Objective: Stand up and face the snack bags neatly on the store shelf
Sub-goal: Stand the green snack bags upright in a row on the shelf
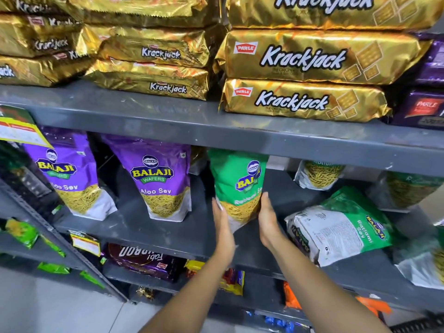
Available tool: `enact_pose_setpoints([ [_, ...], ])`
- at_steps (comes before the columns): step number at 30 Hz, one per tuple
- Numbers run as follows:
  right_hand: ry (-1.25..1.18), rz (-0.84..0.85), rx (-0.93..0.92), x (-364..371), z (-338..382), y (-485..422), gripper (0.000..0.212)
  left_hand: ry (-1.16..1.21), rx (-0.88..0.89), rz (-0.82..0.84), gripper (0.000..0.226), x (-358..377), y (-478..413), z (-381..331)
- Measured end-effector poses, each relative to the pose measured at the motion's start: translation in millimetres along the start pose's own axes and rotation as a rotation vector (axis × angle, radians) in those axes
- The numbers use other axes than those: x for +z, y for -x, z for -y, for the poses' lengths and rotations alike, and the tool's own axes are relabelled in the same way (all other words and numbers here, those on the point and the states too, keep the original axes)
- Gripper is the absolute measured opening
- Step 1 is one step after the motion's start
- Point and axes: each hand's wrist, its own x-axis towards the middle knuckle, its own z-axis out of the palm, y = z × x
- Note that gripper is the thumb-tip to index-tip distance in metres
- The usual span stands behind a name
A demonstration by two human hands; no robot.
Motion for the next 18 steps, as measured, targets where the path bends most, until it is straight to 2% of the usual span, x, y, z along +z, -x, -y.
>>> enact_pose_setpoints([
  [2,0.071,-0.028,-0.079,-4.5,-17.5,9.0,0.067,-0.006,-0.073,0.057,0.09,-9.2,-27.8,1.1],
  [6,0.091,-0.08,-0.199,-3.8,-33.0,35.3,0.036,-0.02,-0.101,0.15,0.066,-9.6,-47.3,-13.4],
  [12,0.176,-0.033,-0.235,-6.2,-27.9,40.5,0.028,-0.081,-0.108,0.142,0.068,-12.1,-49.2,-9.7],
  [13,0.19,-0.013,-0.235,-6.6,-25.1,42.6,0.031,-0.079,-0.101,0.05,0.072,-9.9,-47.1,-14.9],
  [16,0.125,-0.043,-0.243,-11.2,-12.1,63.0,0.037,-0.193,0.012,-0.498,0.07,0.1,-20.4,-25.6],
  [17,0.105,-0.095,-0.284,-18.0,-8.7,74.2,0.033,-0.246,0.098,-0.581,0.07,6.6,-0.7,-24.0],
  [18,0.084,-0.149,-0.339,-27.7,-5.5,87.6,0.027,-0.272,0.186,-0.555,0.068,17.0,27.5,-23.0],
])
